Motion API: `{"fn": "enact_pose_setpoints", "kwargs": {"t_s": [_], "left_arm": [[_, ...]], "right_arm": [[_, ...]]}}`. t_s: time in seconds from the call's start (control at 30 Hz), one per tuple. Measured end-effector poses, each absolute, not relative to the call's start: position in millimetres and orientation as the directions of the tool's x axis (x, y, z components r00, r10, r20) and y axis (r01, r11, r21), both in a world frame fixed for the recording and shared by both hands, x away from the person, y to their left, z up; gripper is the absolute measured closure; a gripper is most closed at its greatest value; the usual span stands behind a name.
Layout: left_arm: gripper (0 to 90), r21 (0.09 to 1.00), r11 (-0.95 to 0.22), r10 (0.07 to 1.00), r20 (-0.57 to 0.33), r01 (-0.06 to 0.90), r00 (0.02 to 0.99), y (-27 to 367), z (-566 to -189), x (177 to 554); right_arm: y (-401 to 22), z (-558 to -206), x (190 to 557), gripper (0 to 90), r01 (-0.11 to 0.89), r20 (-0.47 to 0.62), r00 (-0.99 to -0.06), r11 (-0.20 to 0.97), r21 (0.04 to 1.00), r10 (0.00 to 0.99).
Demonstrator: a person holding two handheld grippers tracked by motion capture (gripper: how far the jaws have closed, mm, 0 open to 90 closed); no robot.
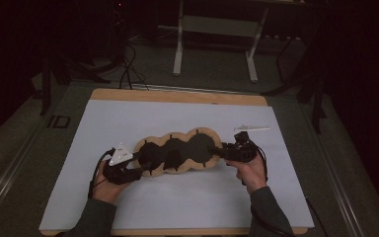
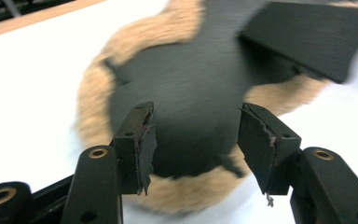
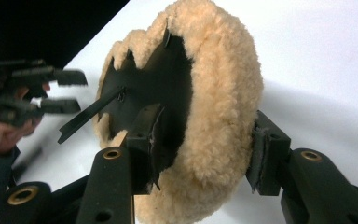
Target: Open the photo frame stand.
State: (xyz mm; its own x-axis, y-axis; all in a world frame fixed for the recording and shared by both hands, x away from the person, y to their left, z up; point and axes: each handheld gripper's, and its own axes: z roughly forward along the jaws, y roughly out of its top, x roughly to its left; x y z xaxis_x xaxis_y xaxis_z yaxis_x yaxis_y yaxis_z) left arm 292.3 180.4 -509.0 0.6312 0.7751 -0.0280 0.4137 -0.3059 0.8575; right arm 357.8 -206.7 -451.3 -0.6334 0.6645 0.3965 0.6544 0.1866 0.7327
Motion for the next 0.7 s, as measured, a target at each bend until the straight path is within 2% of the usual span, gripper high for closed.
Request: {"fn": "enact_pose_setpoints", "kwargs": {"t_s": [0.1, 0.13, 0.3, 0.33, 0.43, 0.47, 0.7], "left_arm": [[43.3, 0.859, -0.279, 0.807, -0.032, 0.429, 0.59, 192, -510, 297], [42.9, 0.867, -0.239, 0.821, -0.061, 0.438, 0.567, 200, -510, 301], [41.6, 0.868, -0.181, 0.829, -0.118, 0.462, 0.546, 209, -513, 307], [41.3, 0.871, -0.142, 0.819, -0.163, 0.47, 0.55, 214, -514, 309], [43.6, 0.881, -0.13, 0.831, -0.154, 0.455, 0.535, 216, -512, 308], [43.0, 0.885, -0.098, 0.821, -0.187, 0.456, 0.539, 219, -512, 308], [42.4, 0.877, -0.137, 0.827, -0.154, 0.46, 0.54, 214, -513, 309]], "right_arm": [[-205, -450, 356, 52.5, 0.633, 0.364, -0.655, 0.218, 0.743, 0.662], [-205, -449, 355, 52.6, 0.621, 0.344, -0.668, 0.239, 0.746, 0.66], [-204, -448, 354, 52.9, 0.605, 0.324, -0.684, 0.261, 0.752, 0.653], [-204, -448, 354, 53.0, 0.599, 0.314, -0.691, 0.272, 0.753, 0.652], [-204, -448, 354, 53.1, 0.594, 0.302, -0.696, 0.285, 0.752, 0.652], [-204, -449, 353, 53.1, 0.585, 0.284, -0.704, 0.304, 0.752, 0.651], [-203, -449, 352, 53.1, 0.572, 0.256, -0.713, 0.332, 0.75, 0.652]]}}
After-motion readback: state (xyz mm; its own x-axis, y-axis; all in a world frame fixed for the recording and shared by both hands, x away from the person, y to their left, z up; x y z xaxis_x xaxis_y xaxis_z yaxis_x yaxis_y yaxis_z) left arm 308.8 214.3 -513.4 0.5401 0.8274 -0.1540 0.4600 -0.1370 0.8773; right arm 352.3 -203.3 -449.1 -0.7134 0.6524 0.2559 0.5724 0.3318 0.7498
